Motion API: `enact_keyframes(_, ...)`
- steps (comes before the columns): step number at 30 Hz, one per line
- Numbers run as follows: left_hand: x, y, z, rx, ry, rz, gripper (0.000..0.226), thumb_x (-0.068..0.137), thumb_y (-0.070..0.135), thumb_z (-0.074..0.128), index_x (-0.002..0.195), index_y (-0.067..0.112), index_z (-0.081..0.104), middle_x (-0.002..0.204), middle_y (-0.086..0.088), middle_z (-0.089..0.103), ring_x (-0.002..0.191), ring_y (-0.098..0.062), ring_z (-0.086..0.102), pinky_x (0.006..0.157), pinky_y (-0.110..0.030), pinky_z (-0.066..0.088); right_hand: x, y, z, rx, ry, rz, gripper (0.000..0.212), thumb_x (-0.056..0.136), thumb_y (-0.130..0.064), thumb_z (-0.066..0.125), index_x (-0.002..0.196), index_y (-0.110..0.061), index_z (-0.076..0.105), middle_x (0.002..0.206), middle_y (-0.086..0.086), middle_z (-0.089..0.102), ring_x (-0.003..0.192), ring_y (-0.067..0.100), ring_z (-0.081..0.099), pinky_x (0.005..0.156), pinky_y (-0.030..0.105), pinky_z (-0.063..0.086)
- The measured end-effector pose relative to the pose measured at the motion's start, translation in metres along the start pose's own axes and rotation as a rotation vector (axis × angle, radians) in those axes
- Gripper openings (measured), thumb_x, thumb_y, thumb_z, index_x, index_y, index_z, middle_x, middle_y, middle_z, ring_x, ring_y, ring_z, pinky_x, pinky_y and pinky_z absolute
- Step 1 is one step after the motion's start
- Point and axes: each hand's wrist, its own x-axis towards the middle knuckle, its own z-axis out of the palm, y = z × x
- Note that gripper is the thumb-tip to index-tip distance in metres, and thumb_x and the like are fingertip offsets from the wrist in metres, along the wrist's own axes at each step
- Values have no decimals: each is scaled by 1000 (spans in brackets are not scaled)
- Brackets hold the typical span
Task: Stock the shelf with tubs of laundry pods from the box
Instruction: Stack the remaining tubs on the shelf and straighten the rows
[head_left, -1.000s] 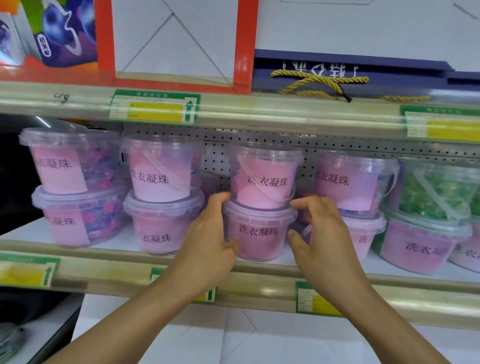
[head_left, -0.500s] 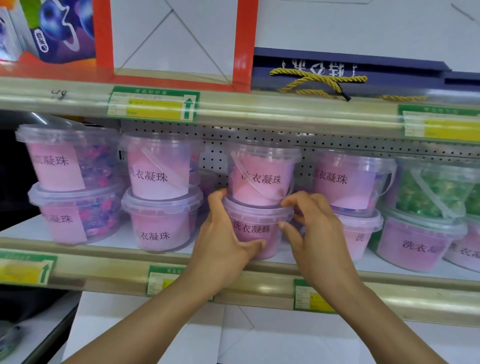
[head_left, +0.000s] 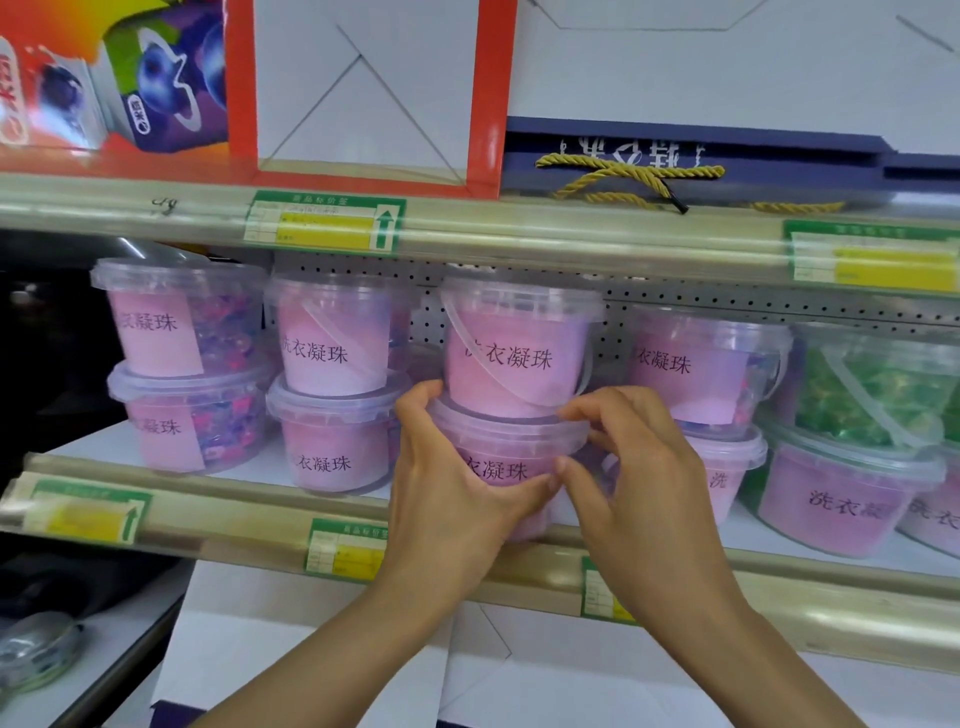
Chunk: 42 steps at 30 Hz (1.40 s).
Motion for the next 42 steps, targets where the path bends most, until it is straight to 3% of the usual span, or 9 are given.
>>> enact_keyframes(4,-9,4,-17,13,25,-32,94,48,34,89,114,36,22,113,15,43,97,-6,46,64,-2,35,2,7,-11,26,-2,82,40,79,6,58,113,-16,54,108,-6,47,93,5,49,82,-3,29)
enact_keyframes(8,-16,3,-39,9,65,-48,94,47,29,89,113,37,22,107,17,43,96,-10,49,64,-4,35,13,13,-15,-10,-100,148,37,85,4,51,120,-10,51,111,-1,43,98,10,47,91,17,37)
enact_keyframes(11,-22,4,-54,6,77,-57,94,48,26,90,114,35,23,111,11,47,98,-12,53,66,-7,37,31,9,-8,-87,-180,134,34,88,1,49,121,-8,49,115,10,46,102,26,52,92,33,40)
enact_keyframes(15,-29,7,-68,19,102,-67,94,49,24,90,116,35,23,111,12,46,96,-11,51,63,-8,38,67,10,16,-208,-318,157,44,84,1,47,128,-3,44,129,21,40,114,41,47,95,40,41)
enact_keyframes(19,-32,6,-77,33,123,-77,94,46,29,88,114,37,24,103,20,47,96,-12,53,65,-14,40,101,28,57,-428,-465,246,47,82,-2,54,128,-6,43,129,18,40,118,36,45,94,42,45)
enact_keyframes(29,-34,2,-84,47,106,-88,96,43,33,88,114,39,24,109,17,50,97,-9,55,70,-19,46,112,53,95,-843,-369,23,31,89,-7,46,119,-2,54,125,18,45,117,35,43,93,44,39)
enact_keyframes(33,-34,3,-85,40,107,-91,96,43,34,88,114,39,24,111,15,51,99,-9,56,78,-29,51,109,41,87,-714,-397,84,35,93,-5,41,128,0,43,130,19,39,122,34,39,88,43,43)
enact_keyframes(39,-35,1,-83,11,114,-94,95,44,32,89,115,38,26,112,12,51,100,-13,56,78,-29,49,93,32,64,-587,-469,174,54,83,3,56,131,2,31,133,23,33,119,38,41,87,43,43)
enact_keyframes(42,-37,0,-86,4,109,-89,95,43,31,89,113,40,25,111,15,51,100,-10,55,76,-26,48,94,29,61,-515,-459,231,58,80,0,59,130,-7,32,131,19,32,117,37,41,82,43,44)
